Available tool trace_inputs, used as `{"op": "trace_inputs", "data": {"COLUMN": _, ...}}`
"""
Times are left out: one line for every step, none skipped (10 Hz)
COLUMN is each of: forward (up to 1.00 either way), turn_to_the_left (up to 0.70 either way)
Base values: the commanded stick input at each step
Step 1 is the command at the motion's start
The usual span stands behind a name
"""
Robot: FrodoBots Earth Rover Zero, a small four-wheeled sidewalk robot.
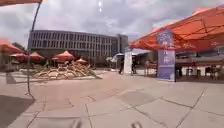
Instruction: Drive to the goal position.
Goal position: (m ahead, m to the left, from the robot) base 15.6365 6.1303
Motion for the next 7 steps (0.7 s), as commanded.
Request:
{"op": "trace_inputs", "data": {"forward": 0.85, "turn_to_the_left": 0.02}}
{"op": "trace_inputs", "data": {"forward": 0.85, "turn_to_the_left": 0.02}}
{"op": "trace_inputs", "data": {"forward": 0.85, "turn_to_the_left": 0.02}}
{"op": "trace_inputs", "data": {"forward": 0.85, "turn_to_the_left": 0.02}}
{"op": "trace_inputs", "data": {"forward": 0.85, "turn_to_the_left": 0.02}}
{"op": "trace_inputs", "data": {"forward": 0.85, "turn_to_the_left": 0.04}}
{"op": "trace_inputs", "data": {"forward": 0.85, "turn_to_the_left": 0.04}}
